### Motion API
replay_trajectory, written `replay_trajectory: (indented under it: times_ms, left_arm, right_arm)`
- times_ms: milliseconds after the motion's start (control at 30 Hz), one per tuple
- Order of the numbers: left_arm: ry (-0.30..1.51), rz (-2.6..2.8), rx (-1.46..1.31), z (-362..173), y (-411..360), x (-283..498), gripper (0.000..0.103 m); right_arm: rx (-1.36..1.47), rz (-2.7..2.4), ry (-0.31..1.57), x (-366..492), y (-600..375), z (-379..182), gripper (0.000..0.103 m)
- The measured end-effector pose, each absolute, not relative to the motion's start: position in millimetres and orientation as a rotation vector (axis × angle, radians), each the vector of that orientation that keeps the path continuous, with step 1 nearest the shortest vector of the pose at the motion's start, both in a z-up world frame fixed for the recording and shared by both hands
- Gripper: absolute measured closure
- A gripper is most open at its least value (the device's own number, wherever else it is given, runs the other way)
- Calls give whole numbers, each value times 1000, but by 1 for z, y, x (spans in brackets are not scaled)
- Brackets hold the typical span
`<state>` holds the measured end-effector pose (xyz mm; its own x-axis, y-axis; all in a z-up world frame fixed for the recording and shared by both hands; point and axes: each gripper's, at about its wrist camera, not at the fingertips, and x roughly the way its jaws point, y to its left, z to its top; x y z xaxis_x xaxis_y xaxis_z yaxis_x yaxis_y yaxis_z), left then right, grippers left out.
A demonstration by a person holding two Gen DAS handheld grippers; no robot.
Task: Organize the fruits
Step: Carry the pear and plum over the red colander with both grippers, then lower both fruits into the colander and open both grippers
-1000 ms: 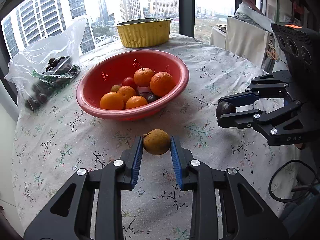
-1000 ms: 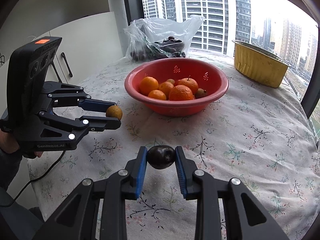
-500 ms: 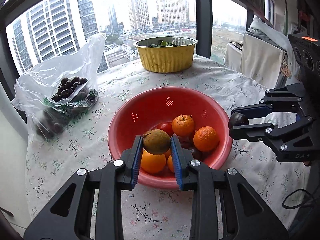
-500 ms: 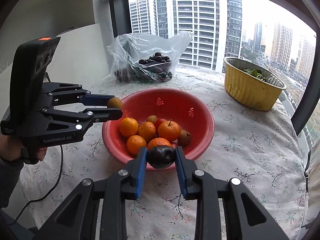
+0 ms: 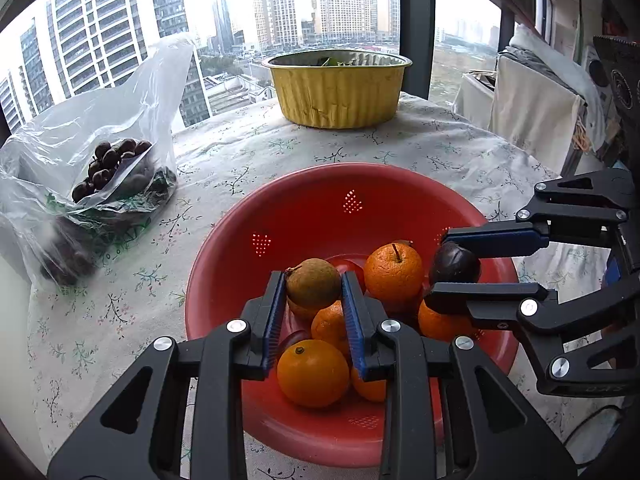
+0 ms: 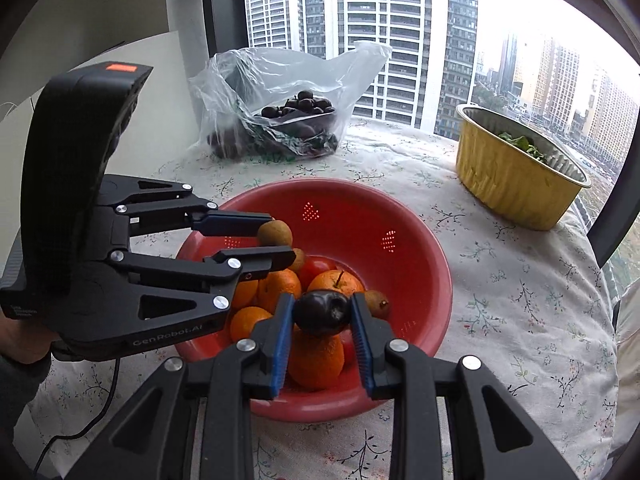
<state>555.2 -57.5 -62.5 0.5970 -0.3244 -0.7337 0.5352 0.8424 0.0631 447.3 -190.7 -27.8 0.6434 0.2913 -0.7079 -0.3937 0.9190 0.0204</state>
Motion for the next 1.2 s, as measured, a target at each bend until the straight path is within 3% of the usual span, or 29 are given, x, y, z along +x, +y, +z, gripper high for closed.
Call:
replay_trajectory:
  times_ms: [600,700,767,1100,1200]
  left_arm:
    - [800,-504,294,-79,-61,565,76]
    - [797,-489,291,-78,-59,564,65]
    - [793,-483,275,-76,-55,565,51]
    - [748,-473,242,-54,-42,545,28]
    - [722,-466,223,-44,-37,531,13]
  right_arm:
    - [-245,387,792,449,-175,-37,71]
    - [-248,378,790,449,-175,-37,69]
    - [-247,373,788,448,-176,-36,69]
    - [-276,351,751,429,-179,-27,53]
    - [-270,335,732,418,-184,-21,51]
